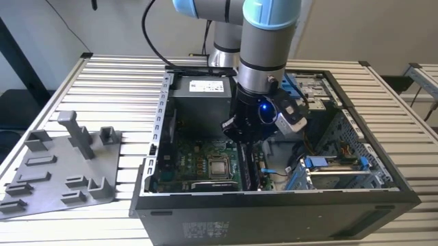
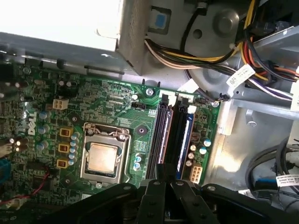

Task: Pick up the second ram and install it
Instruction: 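Press down the second ram until it locks into place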

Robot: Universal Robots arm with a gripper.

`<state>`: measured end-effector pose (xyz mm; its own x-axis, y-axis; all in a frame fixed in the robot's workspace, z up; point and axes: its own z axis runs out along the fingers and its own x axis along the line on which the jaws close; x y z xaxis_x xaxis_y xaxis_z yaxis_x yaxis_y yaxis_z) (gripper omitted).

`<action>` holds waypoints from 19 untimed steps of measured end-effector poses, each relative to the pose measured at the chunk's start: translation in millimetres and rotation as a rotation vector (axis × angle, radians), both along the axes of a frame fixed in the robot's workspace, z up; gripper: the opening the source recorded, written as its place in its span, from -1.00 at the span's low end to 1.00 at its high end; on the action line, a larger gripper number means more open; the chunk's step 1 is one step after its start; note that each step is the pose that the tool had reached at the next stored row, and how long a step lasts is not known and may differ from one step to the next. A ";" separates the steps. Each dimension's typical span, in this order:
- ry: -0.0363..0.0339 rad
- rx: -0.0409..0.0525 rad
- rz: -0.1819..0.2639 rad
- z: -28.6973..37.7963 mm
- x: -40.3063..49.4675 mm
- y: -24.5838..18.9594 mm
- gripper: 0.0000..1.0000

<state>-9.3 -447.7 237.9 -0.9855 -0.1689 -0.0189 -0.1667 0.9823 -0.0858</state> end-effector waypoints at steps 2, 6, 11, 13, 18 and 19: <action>0.0010 0.0000 0.019 0.0 0.0 0.0 -0.79; 0.0022 0.0000 0.072 0.0 0.0 0.0 -0.79; 0.0109 0.0006 0.091 0.1 0.3 -1.4 -0.79; 0.0154 0.0009 0.092 0.1 1.3 -3.6 -0.79; 0.0244 0.0014 0.097 0.0 3.5 -7.5 -0.79; 0.0246 0.0014 0.101 0.0 3.5 -7.5 -0.79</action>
